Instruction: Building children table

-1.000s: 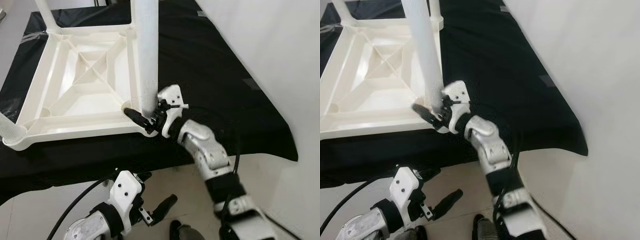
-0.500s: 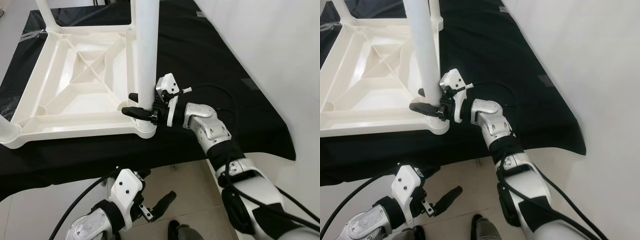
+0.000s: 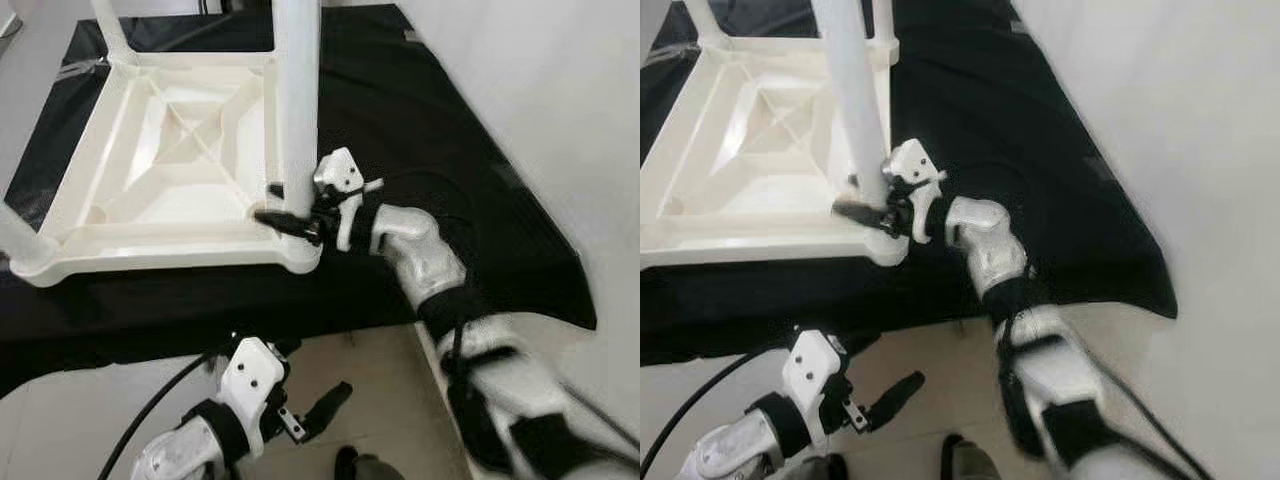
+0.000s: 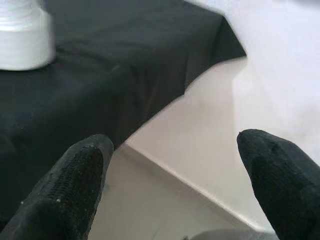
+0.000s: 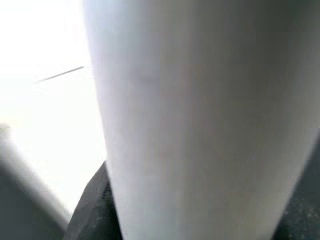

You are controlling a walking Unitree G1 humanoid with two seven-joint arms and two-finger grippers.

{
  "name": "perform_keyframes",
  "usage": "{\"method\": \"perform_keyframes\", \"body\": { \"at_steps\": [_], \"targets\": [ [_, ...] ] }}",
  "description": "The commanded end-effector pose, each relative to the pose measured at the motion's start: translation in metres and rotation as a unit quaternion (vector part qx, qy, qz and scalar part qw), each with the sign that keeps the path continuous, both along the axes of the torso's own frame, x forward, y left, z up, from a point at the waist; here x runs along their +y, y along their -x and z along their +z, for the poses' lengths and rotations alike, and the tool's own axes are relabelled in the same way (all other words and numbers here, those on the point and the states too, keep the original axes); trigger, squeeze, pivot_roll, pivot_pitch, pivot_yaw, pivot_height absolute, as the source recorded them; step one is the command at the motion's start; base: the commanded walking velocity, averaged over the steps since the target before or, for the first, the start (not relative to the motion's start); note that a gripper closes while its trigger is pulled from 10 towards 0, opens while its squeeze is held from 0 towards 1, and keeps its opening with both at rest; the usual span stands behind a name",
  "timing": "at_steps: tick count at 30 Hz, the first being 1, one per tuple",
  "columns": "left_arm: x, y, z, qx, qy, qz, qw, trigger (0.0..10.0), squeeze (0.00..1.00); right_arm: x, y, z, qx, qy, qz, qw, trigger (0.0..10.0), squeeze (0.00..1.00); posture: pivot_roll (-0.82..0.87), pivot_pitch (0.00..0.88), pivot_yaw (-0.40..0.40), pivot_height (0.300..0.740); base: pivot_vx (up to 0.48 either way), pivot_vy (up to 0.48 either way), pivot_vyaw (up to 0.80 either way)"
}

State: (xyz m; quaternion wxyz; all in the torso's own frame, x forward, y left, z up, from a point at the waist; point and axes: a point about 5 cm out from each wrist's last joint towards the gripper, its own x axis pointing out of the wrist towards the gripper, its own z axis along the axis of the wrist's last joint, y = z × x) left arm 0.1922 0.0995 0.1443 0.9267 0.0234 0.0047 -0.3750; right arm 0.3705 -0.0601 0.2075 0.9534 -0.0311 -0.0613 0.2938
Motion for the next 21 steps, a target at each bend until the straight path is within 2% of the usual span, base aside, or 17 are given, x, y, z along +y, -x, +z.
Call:
{"method": "perform_keyframes", "body": {
  "at_steps": [1,2,4,6,7,8,10,11,12,13,14,15,17,18,20,21],
  "targets": [
    [0.001,0.002,-0.003,0.008,0.0,0.001,1.0,10.0,0.0,-0.029,0.016,-0.064,0.133,0.042,-0.164,0.977,0.0,0.0,0.06,0.249,-0.102,0.74,0.0,0.0,0.0],
    [0.001,0.002,-0.003,0.008,0.0,0.001,1.0,10.0,0.0,-0.029,0.016,-0.064,0.133,0.042,-0.164,0.977,0.0,0.0,0.06,0.249,-0.102,0.74,0.0,0.0,0.0],
    [0.002,0.0,-0.003,0.006,-0.001,0.001,1.0,10.0,0.0,-0.025,0.03,-0.084,0.159,0.022,-0.199,0.967,0.0,0.0,0.05,0.242,-0.088,0.74,0.0,0.0,0.0],
    [0.001,-0.003,-0.003,0.004,-0.003,0.0,1.0,10.0,0.0,-0.015,0.018,-0.076,0.129,0.039,-0.175,0.975,0.0,0.0,0.05,0.241,-0.082,0.74,0.0,0.0,0.0],
    [0.001,-0.003,-0.003,0.004,-0.003,0.0,1.0,10.0,0.0,-0.015,0.018,-0.076,0.129,0.039,-0.175,0.975,0.0,0.0,0.05,0.241,-0.082,0.74,0.0,0.0,0.0],
    [0.001,-0.006,-0.003,0.001,-0.004,0.0,1.0,10.0,0.0,0.0,0.002,-0.059,0.102,0.043,-0.147,0.983,0.0,0.0,0.05,0.224,-0.086,0.74,0.0,0.0,0.0],
    [0.001,-0.01,-0.004,-0.002,-0.003,0.008,1.0,10.0,0.0,0.005,-0.007,-0.049,0.092,0.035,-0.151,0.984,0.0,0.0,0.05,0.213,-0.091,0.74,0.0,0.0,0.0],
    [0.001,-0.01,-0.004,-0.002,-0.003,0.008,1.0,10.0,0.0,0.005,-0.007,-0.049,0.092,0.035,-0.151,0.984,10.0,0.51,0.05,0.213,-0.091,0.74,0.0,0.0,0.0],
    [0.002,-0.012,-0.003,-0.007,-0.007,0.017,1.0,10.0,0.0,0.008,-0.01,-0.04,0.08,0.01,-0.132,0.988,10.0,1.0,0.05,0.209,-0.096,0.74,0.0,0.0,0.0],
    [0.002,-0.012,-0.003,-0.007,-0.007,0.017,1.0,10.0,0.0,0.008,-0.01,-0.04,0.08,0.01,-0.132,0.988,10.0,1.0,0.05,0.209,-0.096,0.74,0.0,0.0,0.0],
    [0.002,-0.015,-0.003,-0.011,-0.011,0.024,1.0,10.0,0.0,0.011,-0.012,-0.031,0.069,-0.013,-0.109,0.992,10.0,1.0,0.05,0.202,-0.099,0.74,0.0,0.0,0.0],
    [0.002,-0.015,-0.003,-0.011,-0.011,0.024,1.0,10.0,0.0,0.011,-0.012,-0.031,0.069,-0.013,-0.109,0.992,10.0,1.0,0.05,0.202,-0.099,0.74,0.0,0.0,0.0],
    [0.003,-0.019,-0.001,-0.028,-0.029,0.039,0.998,10.0,0.0,0.01,-0.01,-0.012,0.04,-0.037,-0.095,0.994,10.0,1.0,0.04,0.196,-0.1,0.74,0.0,0.0,0.0],
    [0.003,-0.019,-0.001,-0.028,-0.029,0.039,0.998,10.0,0.0,0.01,-0.01,-0.012,0.04,-0.037,-0.095,0.994,10.0,1.0,0.04,0.196,-0.1,0.74,0.0,0.0,0.0],
    [0.004,-0.023,0.0,-0.053,-0.06,0.056,0.995,10.0,0.0,-0.002,-0.005,0.001,0.015,-0.05,-0.083,0.995,10.0,1.0,0.04,0.177,-0.095,0.74,0.0,0.0,0.0],
    [0.004,-0.023,0.0,-0.053,-0.06,0.056,0.995,10.0,0.0,-0.002,-0.005,0.001,0.015,-0.05,-0.083,0.995,10.0,1.0,0.04,0.177,-0.095,0.74,0.0,0.0,0.0]
  ]
}}
